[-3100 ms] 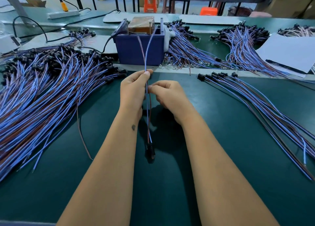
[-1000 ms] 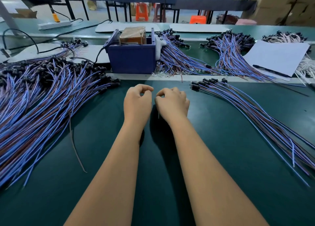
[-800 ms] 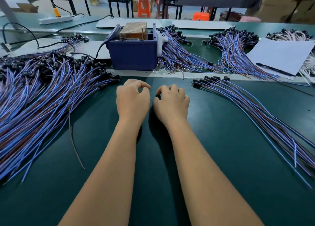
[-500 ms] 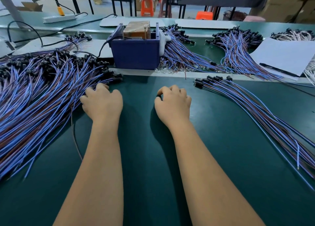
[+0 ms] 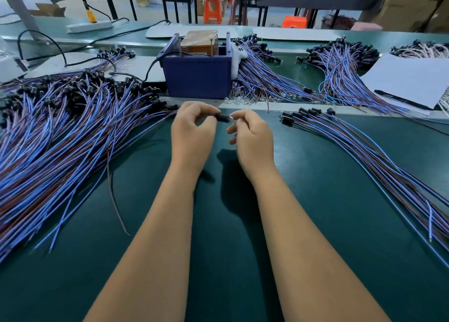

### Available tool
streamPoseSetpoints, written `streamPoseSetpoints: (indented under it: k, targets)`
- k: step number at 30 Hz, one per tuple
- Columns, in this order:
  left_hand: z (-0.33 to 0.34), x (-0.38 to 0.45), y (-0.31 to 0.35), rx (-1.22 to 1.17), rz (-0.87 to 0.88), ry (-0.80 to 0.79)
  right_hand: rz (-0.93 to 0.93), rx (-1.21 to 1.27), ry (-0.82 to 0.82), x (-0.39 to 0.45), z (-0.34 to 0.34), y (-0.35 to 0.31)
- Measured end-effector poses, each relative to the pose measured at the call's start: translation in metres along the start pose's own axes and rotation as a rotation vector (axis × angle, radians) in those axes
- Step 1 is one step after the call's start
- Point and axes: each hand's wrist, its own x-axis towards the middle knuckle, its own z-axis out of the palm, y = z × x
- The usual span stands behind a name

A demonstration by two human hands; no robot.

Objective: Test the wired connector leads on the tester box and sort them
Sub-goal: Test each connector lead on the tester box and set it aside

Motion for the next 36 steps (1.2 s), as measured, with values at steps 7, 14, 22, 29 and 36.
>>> streamPoseSetpoints:
  k: [7, 14, 22, 29, 36]
  targets:
    - [0.004, -0.007, 0.013, -0.786, -0.246, -0.448, 0.270, 0.609, -0.183, 0.004, -0.005, -0.005]
    - [0.005, -0.013, 0.018, -0.525, -0.486, -0.784, 0.334, 0.762, -0.093, 0.006, -0.013, -0.004]
    - [0.008, -0.004, 0.008, -0.431, -0.524, -0.359, 0.241, 0.844, -0.120, 0.010, -0.019, -0.003]
    - [0.005, 0.000, -0.003, -0.471, -0.465, -0.143, 0.115, 0.382, -0.277, 0.001, -0.004, -0.004]
    - [0.004, 0.000, -0.002, -0.416, -0.402, -0.130, 0.100, 0.262, -0.266, -0.001, -0.001, -0.004]
